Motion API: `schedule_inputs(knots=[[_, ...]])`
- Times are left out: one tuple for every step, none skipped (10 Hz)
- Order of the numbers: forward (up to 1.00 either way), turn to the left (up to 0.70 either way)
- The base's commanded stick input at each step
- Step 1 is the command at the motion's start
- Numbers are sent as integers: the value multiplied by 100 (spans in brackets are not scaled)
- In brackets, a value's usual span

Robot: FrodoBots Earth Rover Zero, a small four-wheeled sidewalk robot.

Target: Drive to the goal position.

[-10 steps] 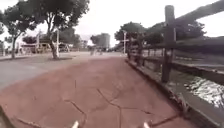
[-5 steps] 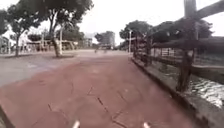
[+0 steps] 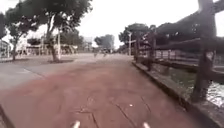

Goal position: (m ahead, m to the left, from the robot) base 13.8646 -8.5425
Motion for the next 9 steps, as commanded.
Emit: schedule_inputs(knots=[[70,0],[70,0],[70,0],[70,0],[70,0],[70,0],[70,0],[70,0],[70,0]])
